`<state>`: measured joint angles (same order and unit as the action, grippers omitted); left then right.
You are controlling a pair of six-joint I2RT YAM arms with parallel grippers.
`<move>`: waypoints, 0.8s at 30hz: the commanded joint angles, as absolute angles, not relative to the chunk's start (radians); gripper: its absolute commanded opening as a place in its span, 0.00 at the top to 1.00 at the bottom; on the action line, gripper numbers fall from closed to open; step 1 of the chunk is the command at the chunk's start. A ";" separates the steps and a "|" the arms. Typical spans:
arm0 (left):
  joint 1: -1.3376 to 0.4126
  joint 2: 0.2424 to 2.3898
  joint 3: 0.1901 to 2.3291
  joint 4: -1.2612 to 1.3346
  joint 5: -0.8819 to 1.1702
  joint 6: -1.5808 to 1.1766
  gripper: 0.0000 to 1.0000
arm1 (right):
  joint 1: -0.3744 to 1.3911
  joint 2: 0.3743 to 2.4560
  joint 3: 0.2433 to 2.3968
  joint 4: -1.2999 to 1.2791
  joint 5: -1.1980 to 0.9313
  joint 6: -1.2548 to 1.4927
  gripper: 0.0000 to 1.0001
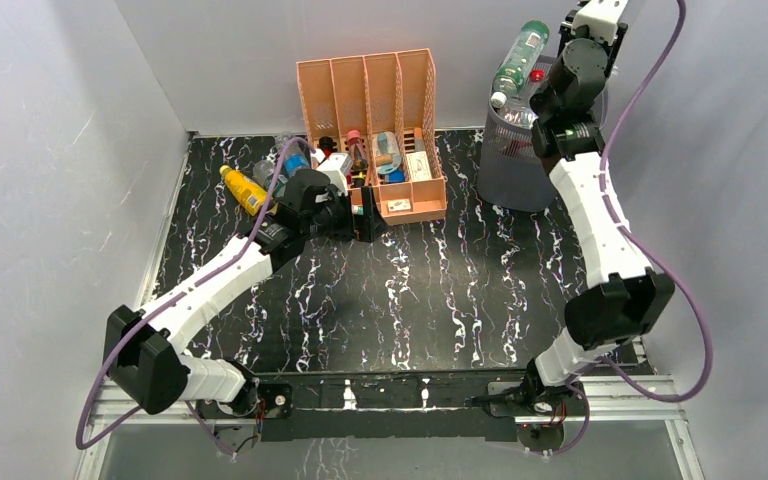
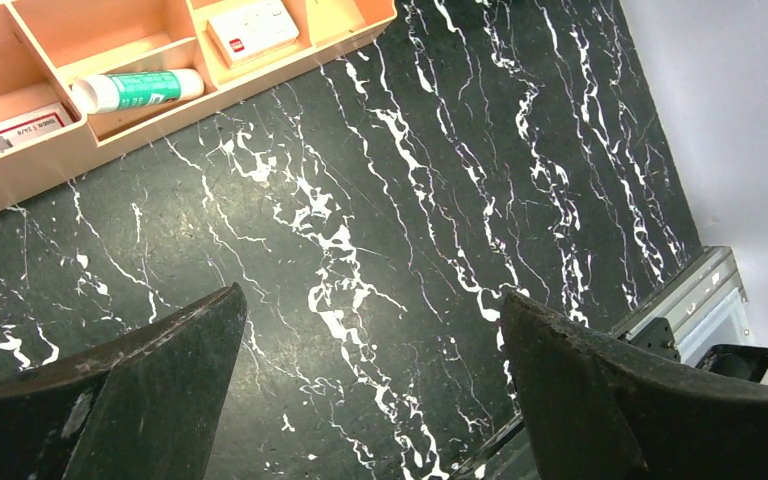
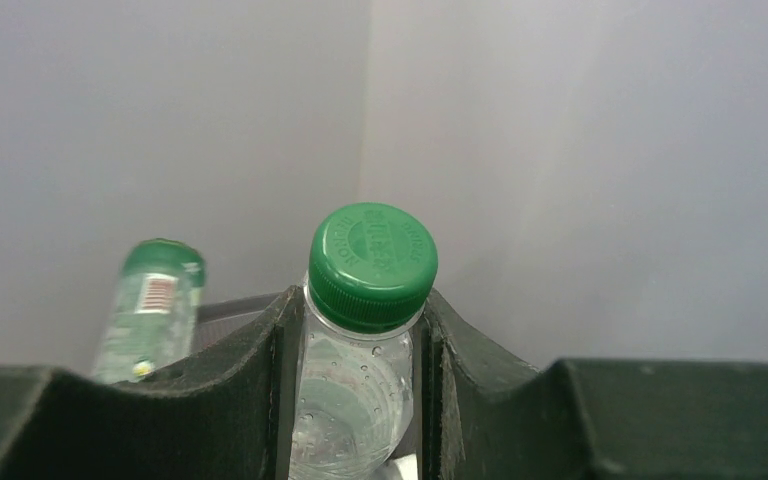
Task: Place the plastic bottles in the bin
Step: Place the plastic bottle in the trash bin.
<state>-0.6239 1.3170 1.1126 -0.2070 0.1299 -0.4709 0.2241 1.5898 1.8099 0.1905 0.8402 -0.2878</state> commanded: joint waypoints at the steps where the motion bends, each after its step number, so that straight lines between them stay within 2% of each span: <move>1: -0.609 1.335 1.158 -0.210 0.141 -0.437 0.02 | 0.170 1.653 1.864 0.377 0.927 -0.380 0.79; 12: -0.594 1.394 1.160 -0.173 0.188 -0.439 0.02 | 0.131 1.845 1.977 0.427 0.937 -0.372 0.77; 21: -0.591 1.391 1.154 -0.173 0.188 -0.436 0.02 | 0.110 1.885 1.953 0.283 0.828 -0.135 0.77; 23: -0.592 1.389 1.154 -0.173 0.189 -0.436 0.02 | 0.110 1.874 1.908 0.261 0.827 -0.104 0.74; 24: -0.592 1.389 1.151 -0.172 0.189 -0.436 0.02 | 0.110 1.859 1.874 0.252 0.820 -0.085 0.69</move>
